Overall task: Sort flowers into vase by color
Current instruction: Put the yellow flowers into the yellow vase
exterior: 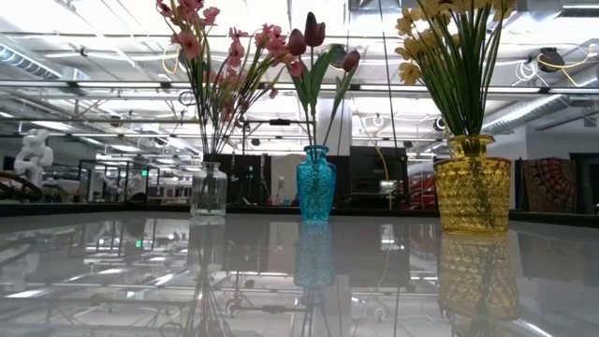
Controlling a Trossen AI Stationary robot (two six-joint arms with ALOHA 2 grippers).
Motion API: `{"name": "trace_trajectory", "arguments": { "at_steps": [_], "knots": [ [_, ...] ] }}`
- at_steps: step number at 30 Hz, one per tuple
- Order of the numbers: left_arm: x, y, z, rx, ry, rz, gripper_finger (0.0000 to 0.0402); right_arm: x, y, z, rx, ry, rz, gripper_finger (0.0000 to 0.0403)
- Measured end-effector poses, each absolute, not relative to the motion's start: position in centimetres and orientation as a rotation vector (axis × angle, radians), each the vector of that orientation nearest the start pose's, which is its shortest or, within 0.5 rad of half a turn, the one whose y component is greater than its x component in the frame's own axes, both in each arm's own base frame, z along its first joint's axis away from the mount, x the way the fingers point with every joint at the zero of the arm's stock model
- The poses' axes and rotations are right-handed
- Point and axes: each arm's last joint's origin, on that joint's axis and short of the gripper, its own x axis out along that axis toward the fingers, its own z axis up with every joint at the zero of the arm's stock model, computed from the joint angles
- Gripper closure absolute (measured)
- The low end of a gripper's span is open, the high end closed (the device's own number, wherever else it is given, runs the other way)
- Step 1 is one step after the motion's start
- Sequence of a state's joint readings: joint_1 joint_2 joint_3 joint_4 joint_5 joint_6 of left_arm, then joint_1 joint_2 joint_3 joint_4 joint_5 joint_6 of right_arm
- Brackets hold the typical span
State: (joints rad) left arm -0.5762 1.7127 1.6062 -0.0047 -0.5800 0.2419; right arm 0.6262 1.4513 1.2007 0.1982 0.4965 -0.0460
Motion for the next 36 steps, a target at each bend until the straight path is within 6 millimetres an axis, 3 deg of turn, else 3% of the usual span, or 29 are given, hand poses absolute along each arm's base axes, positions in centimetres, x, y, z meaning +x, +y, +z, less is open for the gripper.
{"name": "trace_trajectory", "arguments": {
  "at_steps": [9, 13, 25, 31, 36],
  "knots": [
    [34.4, -20.4, 38.8, 0.281, 0.093, -0.028, 0.0381, 27.9, 18.4, 35.7, -0.101, 0.047, 0.133, 0.0393],
    [34.2, -20.7, 38.8, 0.22, 0.083, -0.047, 0.0353, 27.9, 18.4, 35.7, -0.099, 0.045, 0.133, 0.039],
    [32.4, -23.0, 39.1, 0.258, 0.065, 0.06, 0.0149, 27.0, 17.8, 36.1, -0.132, 0.087, 0.077, 0.0399],
    [31.5, -23.4, 38.6, 0.322, 0.125, 0.223, 0.0117, 25.0, 17.5, 37.3, -0.136, 0.095, 0.066, 0.04],
    [31.8, -23.0, 38.2, 0.276, 0.145, 0.222, 0.0117, 23.5, 17.7, 38.2, -0.129, 0.073, 0.071, 0.04]
  ]
}}
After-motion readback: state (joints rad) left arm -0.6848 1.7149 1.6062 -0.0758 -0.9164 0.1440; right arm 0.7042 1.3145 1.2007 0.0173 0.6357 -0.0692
